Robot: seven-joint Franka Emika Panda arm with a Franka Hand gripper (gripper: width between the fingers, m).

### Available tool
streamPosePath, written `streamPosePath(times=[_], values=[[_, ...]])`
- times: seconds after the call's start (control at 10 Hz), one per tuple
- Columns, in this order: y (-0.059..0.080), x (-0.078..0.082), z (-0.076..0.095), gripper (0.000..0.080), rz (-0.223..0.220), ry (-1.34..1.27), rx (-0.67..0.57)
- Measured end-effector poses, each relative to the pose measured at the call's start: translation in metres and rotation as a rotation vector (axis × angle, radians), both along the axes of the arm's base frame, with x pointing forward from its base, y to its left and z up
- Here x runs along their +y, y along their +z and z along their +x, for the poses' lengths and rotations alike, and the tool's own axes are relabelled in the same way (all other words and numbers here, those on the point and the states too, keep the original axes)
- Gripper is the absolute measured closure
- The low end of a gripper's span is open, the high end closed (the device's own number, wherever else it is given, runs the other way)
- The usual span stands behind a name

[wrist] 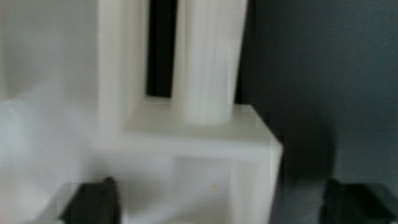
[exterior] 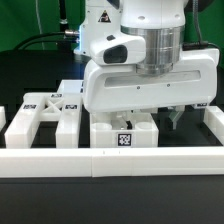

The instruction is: Assemble chair

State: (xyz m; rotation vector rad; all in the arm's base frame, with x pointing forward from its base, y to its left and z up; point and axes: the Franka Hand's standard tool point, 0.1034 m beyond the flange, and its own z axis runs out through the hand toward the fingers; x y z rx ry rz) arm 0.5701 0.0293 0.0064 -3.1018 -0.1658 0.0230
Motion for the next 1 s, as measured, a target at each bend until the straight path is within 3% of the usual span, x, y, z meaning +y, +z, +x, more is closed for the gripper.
streamPosePath(times=[0.1,0.2,0.3,0.4,0.5,1.0], values=[[0.0,0.0,0.0,0.0414,0.0,0.0,0.0],[0.0,0.0,0.0,0.0414,0.0,0.0,0.0],[0.0,0.0,0.0,0.06,0.0,0.0,0.0],[0.0,0.0,0.0,0.06,0.0,0.0,0.0],[0.0,0.0001,0.0,0.0748,0.0,0.0,0.0],[-0.0001,0.0001,0.0,0.0769,0.001,0.0,0.0]])
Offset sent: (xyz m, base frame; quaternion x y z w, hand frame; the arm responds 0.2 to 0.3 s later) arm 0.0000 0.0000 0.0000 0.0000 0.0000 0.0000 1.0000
